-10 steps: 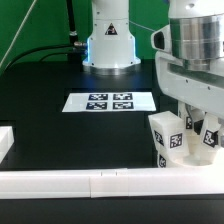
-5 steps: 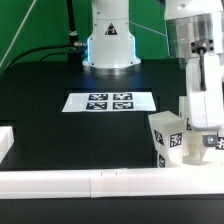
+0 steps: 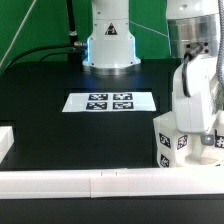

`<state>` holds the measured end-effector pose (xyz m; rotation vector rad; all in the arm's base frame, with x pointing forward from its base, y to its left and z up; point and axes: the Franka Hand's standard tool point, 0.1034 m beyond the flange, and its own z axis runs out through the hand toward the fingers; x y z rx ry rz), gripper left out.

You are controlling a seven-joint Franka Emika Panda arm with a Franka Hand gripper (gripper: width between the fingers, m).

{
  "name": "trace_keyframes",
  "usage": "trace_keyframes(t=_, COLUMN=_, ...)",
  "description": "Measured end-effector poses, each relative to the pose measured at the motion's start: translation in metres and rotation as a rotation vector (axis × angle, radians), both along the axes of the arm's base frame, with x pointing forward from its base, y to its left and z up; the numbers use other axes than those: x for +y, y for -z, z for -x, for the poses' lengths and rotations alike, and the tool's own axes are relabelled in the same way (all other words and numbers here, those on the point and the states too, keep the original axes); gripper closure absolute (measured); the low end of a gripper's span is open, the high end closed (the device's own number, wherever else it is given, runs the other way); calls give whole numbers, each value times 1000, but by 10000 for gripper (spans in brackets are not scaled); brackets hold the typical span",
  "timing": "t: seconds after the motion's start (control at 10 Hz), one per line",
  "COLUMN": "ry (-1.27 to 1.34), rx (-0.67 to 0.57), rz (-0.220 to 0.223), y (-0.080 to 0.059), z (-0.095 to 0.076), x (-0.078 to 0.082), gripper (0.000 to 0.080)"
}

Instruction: Assemble stool

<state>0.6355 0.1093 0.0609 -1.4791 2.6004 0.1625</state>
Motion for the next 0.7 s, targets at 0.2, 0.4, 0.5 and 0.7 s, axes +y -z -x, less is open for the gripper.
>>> trace_keyframes(t=0.2, ry=40, rx=-35, rz=-1, y=1, z=1, x=3, gripper=459)
trace_keyframes(t=0.4, ry=-15, rx=-44, rz=3, y=2, z=1, x=3, gripper=459)
trace_keyframes(t=0.5, ry=-48, rx=-48, rz=4, y=0, z=1, x=4, gripper=349)
trace_keyframes(t=0.7, ry=-278, rx=-63, rz=-4, y=-18, z=3, x=9, gripper=171)
